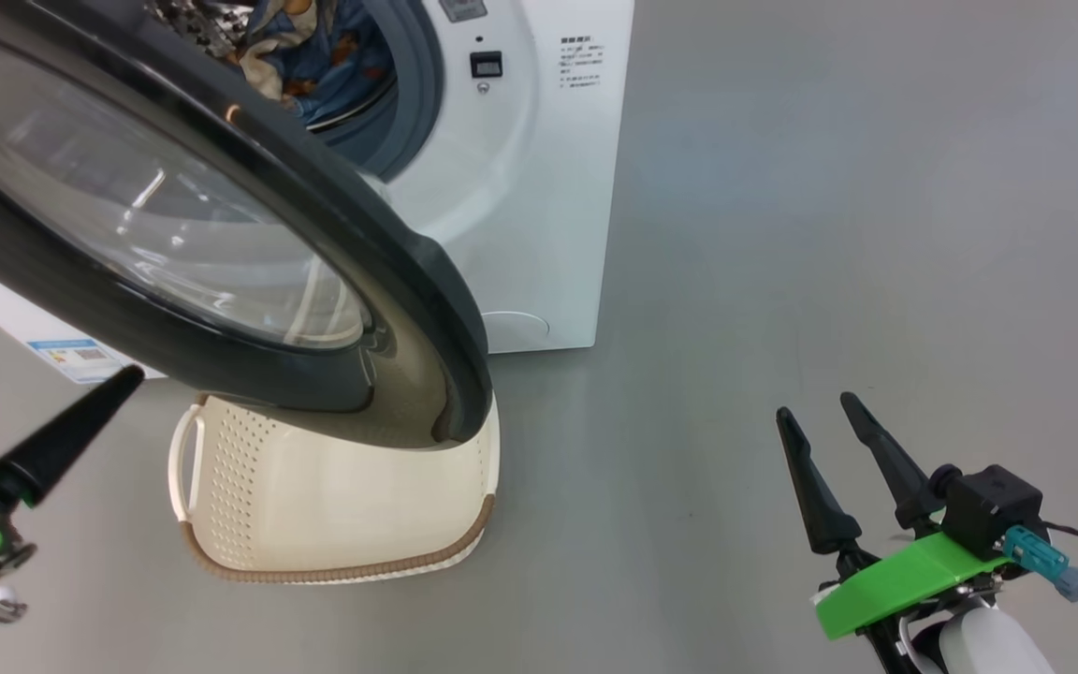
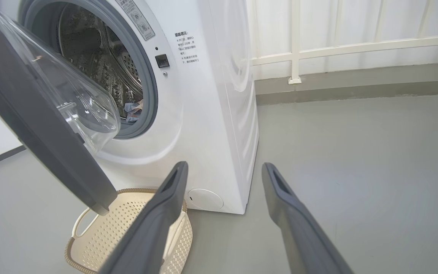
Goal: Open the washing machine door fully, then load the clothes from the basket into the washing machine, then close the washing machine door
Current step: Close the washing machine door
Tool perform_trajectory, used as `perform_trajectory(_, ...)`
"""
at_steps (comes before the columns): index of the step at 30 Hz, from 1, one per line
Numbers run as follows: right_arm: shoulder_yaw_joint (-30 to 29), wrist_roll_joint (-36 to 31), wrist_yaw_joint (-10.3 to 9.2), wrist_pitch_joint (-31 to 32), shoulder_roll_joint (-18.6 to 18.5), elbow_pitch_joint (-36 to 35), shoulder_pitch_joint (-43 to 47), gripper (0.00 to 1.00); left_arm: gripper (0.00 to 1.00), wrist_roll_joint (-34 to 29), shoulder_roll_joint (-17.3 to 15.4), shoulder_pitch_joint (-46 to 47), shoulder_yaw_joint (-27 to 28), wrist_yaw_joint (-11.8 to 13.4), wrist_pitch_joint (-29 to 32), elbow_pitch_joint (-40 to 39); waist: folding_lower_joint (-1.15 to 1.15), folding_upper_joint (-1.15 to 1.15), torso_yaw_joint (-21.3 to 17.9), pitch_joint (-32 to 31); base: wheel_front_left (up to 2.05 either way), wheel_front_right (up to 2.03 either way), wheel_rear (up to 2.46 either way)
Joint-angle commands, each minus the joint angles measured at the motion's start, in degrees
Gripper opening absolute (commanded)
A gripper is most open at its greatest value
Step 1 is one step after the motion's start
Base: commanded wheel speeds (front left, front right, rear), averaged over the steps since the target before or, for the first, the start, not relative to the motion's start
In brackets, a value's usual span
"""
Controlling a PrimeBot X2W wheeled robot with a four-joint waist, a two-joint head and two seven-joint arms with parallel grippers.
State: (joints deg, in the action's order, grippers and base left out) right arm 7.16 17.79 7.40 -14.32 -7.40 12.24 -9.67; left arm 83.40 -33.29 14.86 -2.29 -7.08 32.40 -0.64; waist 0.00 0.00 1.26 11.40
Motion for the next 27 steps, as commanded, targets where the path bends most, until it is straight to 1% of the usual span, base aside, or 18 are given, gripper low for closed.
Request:
perform_trajectory(1, 1.48, 0.33, 0.09, -0.68, -0.29, -1.23, 0.51, 1.0, 1.0, -0.58, -2.65, 1.01, 2.57, -0.41, -0.81, -1.13, 0.0, 0.0, -0.14, -0.07, 0.0, 0.0, 0.0)
perform_trajectory(8, 0.81, 0.33, 0.09, -0.68, -0.57, -1.29, 0.83, 1.0, 1.0, -2.12, -2.42, -2.44, -0.14, -0.41, -11.9, -0.18, 0.0, 0.0, -1.31, 0.1, 0.0, 0.0, 0.0)
perform_trajectory(14, -0.06, 0.22, 0.09, -0.68, -0.57, -1.61, 1.2, 1.0, 1.0, -3.85, -3.12, -6.14, -3.37, -0.41, -22.38, -0.04, 0.0, 0.0, -2.72, 0.36, 0.0, 0.0, 0.0)
perform_trajectory(15, -0.17, 0.2, 0.09, -0.68, -0.57, -1.66, 1.28, 1.0, 1.0, -4.05, -3.11, -6.74, -3.82, -0.41, -24.36, 0.18, 0.0, 0.0, -2.93, 0.41, 0.0, 0.0, 0.0)
perform_trajectory(16, -0.43, 0.21, 0.09, -0.68, -0.62, -1.75, 1.38, 1.0, 1.0, -4.73, -3.26, -7.85, -5.05, -0.41, -28.08, 0.68, 0.0, 0.0, -3.3, 0.59, 0.0, 0.0, 0.0)
perform_trajectory(20, -0.94, 0.14, 0.09, -0.68, -0.61, -1.87, 1.42, 1.0, 1.0, -6.58, -3.88, -9.31, -8.09, -0.41, -35.81, 3.18, 0.0, 0.0, -4.02, 0.79, 0.0, 0.0, 0.0)
perform_trajectory(21, -1.15, 0.1, 0.09, -0.68, -0.6, -1.91, 1.44, 1.0, 1.0, -7.34, -4.08, -9.59, -9.52, -0.41, -39.71, 4.46, 0.0, 0.0, -4.31, 0.79, 0.0, 0.0, 0.0)
perform_trajectory(22, -1.24, 0.09, 0.09, -0.68, -0.61, -1.92, 1.44, 1.0, 1.0, -7.63, -4.11, -9.64, -10.21, -0.41, -41.67, 5.17, 0.0, 0.0, -4.45, 0.79, 0.0, 0.0, 0.0)
perform_trajectory(24, -1.38, 0.07, 0.09, -0.68, -0.58, -1.9, 1.48, 1.0, 1.0, -8.35, -4.39, -9.74, -12.15, -0.41, -44.12, 6.52, 0.0, 0.0, -4.68, 0.71, 0.0, 0.0, 0.0)
perform_trajectory(27, -1.51, 0.08, 0.09, -0.68, -0.52, -1.9, 1.48, 1.0, 1.0, -11.13, -4.87, -9.29, -14.44, -0.41, -46.39, 9.21, 0.0, 0.0, -4.91, 0.66, 0.0, 0.0, 0.0)
